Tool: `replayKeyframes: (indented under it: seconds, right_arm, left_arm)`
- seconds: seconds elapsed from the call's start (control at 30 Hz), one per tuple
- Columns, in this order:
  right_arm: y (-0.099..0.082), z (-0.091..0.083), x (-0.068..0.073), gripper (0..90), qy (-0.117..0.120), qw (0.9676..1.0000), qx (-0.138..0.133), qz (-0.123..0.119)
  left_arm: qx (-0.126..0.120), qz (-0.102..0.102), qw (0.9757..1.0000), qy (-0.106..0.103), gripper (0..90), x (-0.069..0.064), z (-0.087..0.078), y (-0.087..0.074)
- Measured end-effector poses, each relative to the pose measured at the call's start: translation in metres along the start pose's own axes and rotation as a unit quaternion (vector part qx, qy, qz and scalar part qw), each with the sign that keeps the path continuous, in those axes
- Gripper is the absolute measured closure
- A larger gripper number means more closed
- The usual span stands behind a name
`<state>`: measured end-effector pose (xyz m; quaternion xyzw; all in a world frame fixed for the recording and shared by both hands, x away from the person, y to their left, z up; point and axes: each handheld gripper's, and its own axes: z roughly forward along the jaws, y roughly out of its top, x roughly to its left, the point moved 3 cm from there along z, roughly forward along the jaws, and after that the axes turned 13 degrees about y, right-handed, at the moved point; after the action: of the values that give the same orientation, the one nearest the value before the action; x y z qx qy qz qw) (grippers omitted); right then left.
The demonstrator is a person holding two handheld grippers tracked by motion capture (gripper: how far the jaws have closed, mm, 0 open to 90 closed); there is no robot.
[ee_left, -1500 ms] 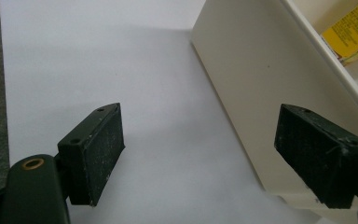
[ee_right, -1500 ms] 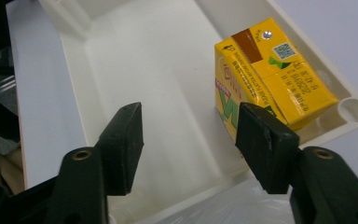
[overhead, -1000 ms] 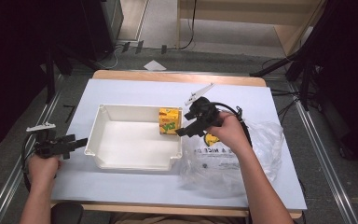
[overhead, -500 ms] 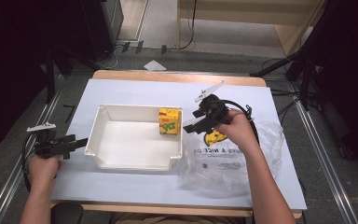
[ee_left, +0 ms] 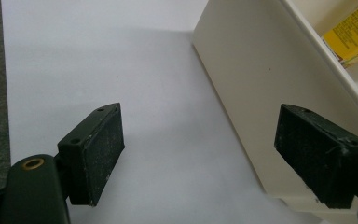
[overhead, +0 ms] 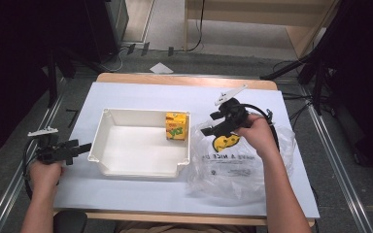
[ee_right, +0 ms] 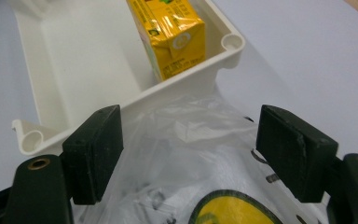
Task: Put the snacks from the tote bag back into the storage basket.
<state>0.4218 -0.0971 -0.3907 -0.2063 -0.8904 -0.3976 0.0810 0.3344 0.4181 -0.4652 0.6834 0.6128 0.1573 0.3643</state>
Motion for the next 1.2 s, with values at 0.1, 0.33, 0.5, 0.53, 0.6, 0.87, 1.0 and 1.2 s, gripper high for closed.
replayKeyframes:
  seconds: [0.1,0.33,0.5,0.53,0.6,0.87,1.0,1.2]
  right_arm:
    - [-0.005,-0.003,-0.004,23.8,-0.003,1.0000,0.001,0.003]
    - [-0.014,-0.008,-0.012,23.6,-0.007,0.9999,-0.008,-0.003]
    - [-0.020,-0.009,-0.020,23.7,-0.011,0.9999,-0.005,0.000]
    - [-0.023,-0.010,-0.021,23.7,-0.012,0.9999,-0.005,0.006]
    - [-0.024,-0.011,-0.023,23.7,-0.013,0.9999,-0.006,0.005]
    - [-0.033,-0.012,-0.032,23.7,-0.019,0.9997,-0.006,0.015]
    - [-0.036,-0.012,-0.034,23.7,-0.020,0.9995,-0.006,0.022]
    - [-0.038,-0.012,-0.036,23.7,-0.021,0.9995,-0.005,0.023]
  left_arm:
    - [-0.001,-0.001,1.0000,0.001,16.8,0.000,0.000,0.000]
    - [-0.001,-0.001,1.0000,0.000,16.8,0.000,0.000,0.000]
    - [-0.001,-0.001,1.0000,0.000,16.8,0.000,0.000,0.000]
    - [-0.001,-0.001,1.0000,0.000,16.8,0.000,0.000,0.000]
    - [-0.001,-0.001,1.0000,0.001,16.8,0.000,0.001,0.000]
    - [0.001,-0.002,1.0000,0.001,16.8,0.000,0.001,0.000]
    - [0.002,-0.002,1.0000,0.000,16.8,0.000,0.001,0.000]
    - [0.003,-0.002,1.0000,0.001,16.8,0.000,0.001,0.000]
